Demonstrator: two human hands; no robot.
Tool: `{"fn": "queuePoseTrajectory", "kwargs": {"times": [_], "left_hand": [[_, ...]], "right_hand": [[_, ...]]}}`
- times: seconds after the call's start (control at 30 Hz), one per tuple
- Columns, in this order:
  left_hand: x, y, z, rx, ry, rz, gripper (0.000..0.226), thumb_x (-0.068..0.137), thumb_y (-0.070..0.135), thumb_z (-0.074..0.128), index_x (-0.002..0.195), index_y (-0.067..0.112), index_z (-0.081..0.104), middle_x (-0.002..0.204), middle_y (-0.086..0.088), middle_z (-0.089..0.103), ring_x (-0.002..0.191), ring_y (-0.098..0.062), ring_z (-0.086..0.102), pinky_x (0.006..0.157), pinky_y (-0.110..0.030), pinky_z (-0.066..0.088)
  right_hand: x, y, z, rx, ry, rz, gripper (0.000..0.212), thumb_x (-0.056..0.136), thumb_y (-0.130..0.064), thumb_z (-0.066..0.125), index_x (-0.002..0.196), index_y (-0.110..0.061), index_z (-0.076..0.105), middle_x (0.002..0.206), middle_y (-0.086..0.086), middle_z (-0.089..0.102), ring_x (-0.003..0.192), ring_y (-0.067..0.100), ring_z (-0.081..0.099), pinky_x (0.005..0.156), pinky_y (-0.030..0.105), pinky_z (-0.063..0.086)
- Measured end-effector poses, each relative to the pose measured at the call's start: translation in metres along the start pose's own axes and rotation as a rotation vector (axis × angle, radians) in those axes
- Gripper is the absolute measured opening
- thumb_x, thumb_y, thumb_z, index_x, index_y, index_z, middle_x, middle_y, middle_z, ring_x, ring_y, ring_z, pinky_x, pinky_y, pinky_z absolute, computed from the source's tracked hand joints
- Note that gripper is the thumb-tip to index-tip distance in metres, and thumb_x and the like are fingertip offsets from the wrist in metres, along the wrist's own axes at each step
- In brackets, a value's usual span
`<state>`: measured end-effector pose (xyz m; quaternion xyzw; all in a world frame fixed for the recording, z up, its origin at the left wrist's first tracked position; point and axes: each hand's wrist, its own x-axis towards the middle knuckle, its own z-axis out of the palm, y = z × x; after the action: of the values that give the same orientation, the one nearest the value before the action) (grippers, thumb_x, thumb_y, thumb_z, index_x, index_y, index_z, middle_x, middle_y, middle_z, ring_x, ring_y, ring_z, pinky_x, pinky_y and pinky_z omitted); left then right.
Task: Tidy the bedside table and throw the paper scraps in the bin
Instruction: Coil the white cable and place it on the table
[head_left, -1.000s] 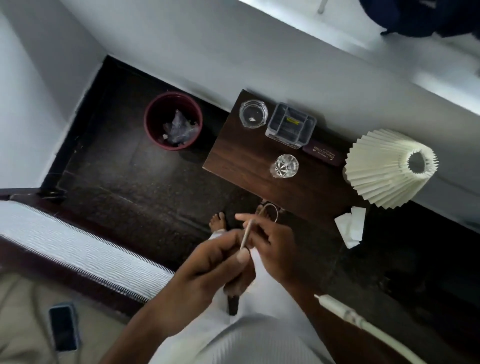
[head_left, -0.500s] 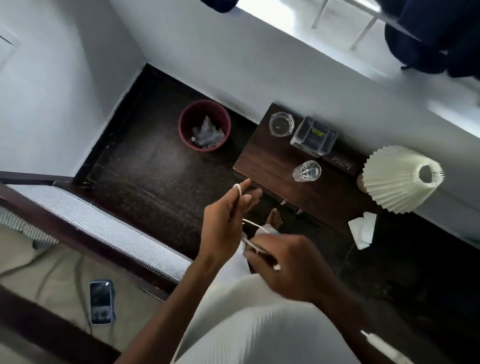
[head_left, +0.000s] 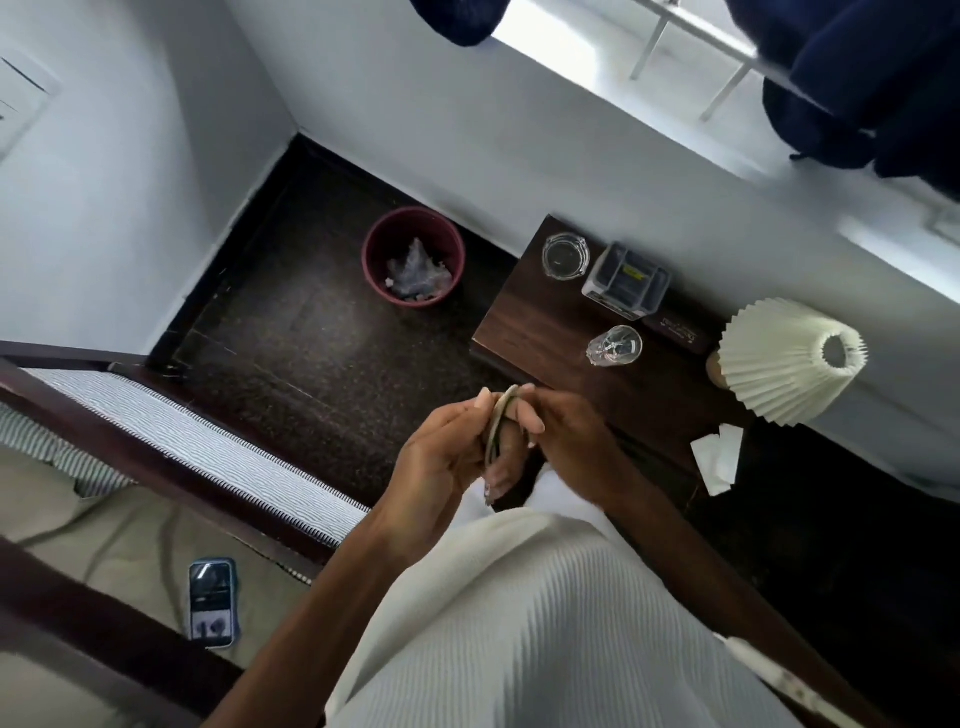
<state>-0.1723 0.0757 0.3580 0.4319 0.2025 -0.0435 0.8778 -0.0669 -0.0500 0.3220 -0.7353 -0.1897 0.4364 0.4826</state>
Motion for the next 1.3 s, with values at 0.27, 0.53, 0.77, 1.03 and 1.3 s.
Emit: {"fn": "queuePoseTrajectory", "kwargs": {"times": [0.27, 0.53, 0.77, 1.03, 1.3], "left_hand": [[0.026, -0.013, 0.014, 0.207, 0.237, 0.079, 0.035, 0.109, 0.014, 0.034, 0.135, 0.008, 0.057, 0.090, -0.009, 0.069, 0.082, -0.020, 0.066, 0.075, -0.036, 0.055], [0.040, -0.029, 0.025, 0.700, 0.065, 0.071, 0.035, 0.105, 0.024, 0.043, 0.088, -0.004, 0.055, 0.069, -0.014, 0.058, 0.063, -0.038, 0.053, 0.061, -0.058, 0.045], [0.044, -0.025, 0.055, 0.398, -0.031, -0.070, 0.057, 0.109, 0.032, 0.038, 0.059, 0.031, 0.065, 0.051, 0.013, 0.045, 0.048, -0.003, 0.039, 0.051, -0.016, 0.036], [0.064, -0.018, 0.064, 0.309, 0.114, 0.109, 0.041, 0.106, 0.030, 0.033, 0.088, 0.010, 0.065, 0.066, -0.007, 0.056, 0.057, -0.012, 0.055, 0.053, -0.023, 0.049], [0.069, -0.055, 0.041, 0.830, 0.061, 0.037, 0.025, 0.109, 0.016, 0.039, 0.103, -0.003, 0.054, 0.079, -0.014, 0.065, 0.069, -0.035, 0.061, 0.063, -0.053, 0.052]], "right_hand": [[-0.039, 0.020, 0.005, -0.577, -0.269, 0.004, 0.018, 0.102, -0.036, 0.052, 0.110, -0.023, 0.061, 0.080, -0.007, 0.066, 0.066, -0.001, 0.055, 0.069, 0.028, 0.046], [-0.044, -0.026, -0.062, -0.766, 0.074, -0.260, 0.018, 0.091, -0.034, 0.072, 0.082, -0.018, 0.073, 0.071, -0.007, 0.071, 0.057, 0.001, 0.056, 0.055, 0.008, 0.042], [-0.025, -0.017, -0.106, -0.314, 0.183, -0.241, 0.014, 0.083, -0.033, 0.076, 0.082, -0.021, 0.069, 0.071, -0.011, 0.068, 0.063, 0.002, 0.064, 0.061, 0.007, 0.045], [-0.036, 0.051, -0.035, -0.034, 0.079, 0.107, 0.038, 0.107, -0.034, 0.038, 0.087, -0.012, 0.062, 0.062, 0.000, 0.057, 0.052, 0.002, 0.052, 0.055, 0.021, 0.042], [-0.060, 0.023, -0.032, -0.609, -0.058, 0.008, 0.028, 0.100, -0.040, 0.057, 0.108, -0.015, 0.067, 0.095, 0.004, 0.073, 0.064, 0.003, 0.055, 0.062, 0.018, 0.043]]}}
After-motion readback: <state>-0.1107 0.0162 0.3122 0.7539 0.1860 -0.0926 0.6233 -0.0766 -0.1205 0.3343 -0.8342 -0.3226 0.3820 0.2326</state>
